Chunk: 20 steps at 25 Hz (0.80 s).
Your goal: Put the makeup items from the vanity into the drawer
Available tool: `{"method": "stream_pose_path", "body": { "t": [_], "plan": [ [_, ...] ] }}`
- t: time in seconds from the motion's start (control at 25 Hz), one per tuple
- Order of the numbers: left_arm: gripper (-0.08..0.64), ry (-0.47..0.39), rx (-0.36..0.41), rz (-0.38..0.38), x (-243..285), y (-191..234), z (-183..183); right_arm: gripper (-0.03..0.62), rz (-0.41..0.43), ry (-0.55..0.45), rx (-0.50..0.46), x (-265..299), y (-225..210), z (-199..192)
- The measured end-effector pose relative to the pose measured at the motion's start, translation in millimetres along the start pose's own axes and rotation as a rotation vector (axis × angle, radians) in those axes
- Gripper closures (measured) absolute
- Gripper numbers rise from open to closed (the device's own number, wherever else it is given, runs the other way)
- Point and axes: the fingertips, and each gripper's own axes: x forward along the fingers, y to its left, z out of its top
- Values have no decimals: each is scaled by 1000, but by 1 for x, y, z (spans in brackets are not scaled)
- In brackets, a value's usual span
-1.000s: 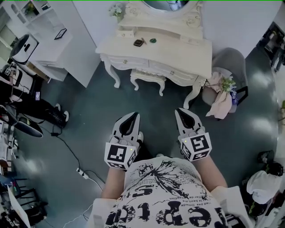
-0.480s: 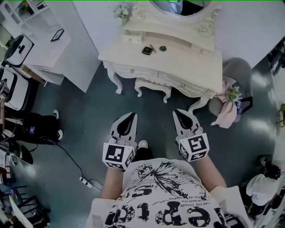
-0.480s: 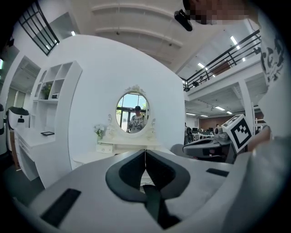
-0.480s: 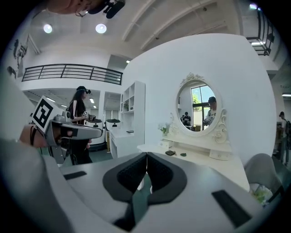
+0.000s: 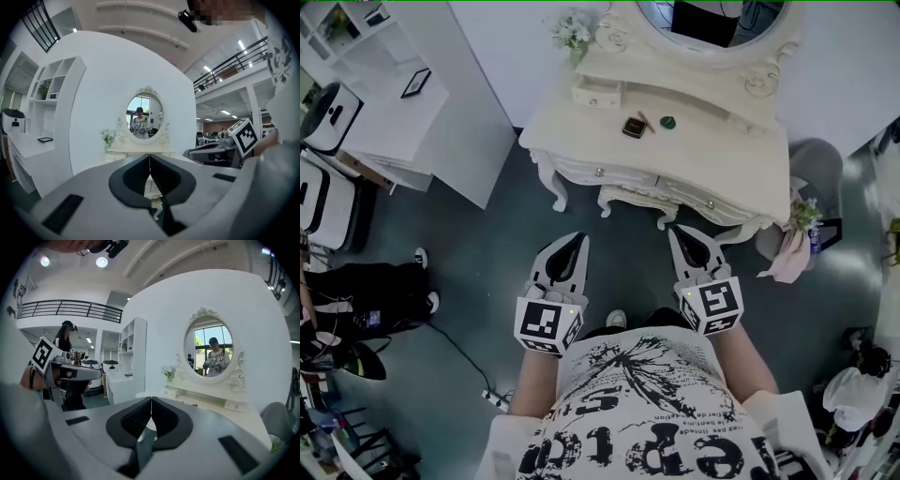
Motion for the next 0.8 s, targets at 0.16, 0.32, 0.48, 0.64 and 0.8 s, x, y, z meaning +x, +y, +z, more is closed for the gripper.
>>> {"method": "stream_pose_path", "body": {
  "t": [0.16, 0.32, 0.48, 0.64, 0.8],
  "plan": [
    [539, 7, -12, 13, 22, 25, -6, 574, 9, 25, -13, 38, -9, -1],
    [540, 10, -14, 49, 51, 53, -4, 574, 45, 21, -30, 82, -26, 8],
    [538, 17, -12, 96, 93, 80, 3, 574, 78, 9, -64, 131, -60, 24],
    [540, 15, -11, 137, 144, 107, 17, 574, 118, 6, -61, 181, -95, 39],
    [539, 8, -12, 170, 198, 130, 31, 574, 151, 11, -59, 228, -132, 50]
  ]
}}
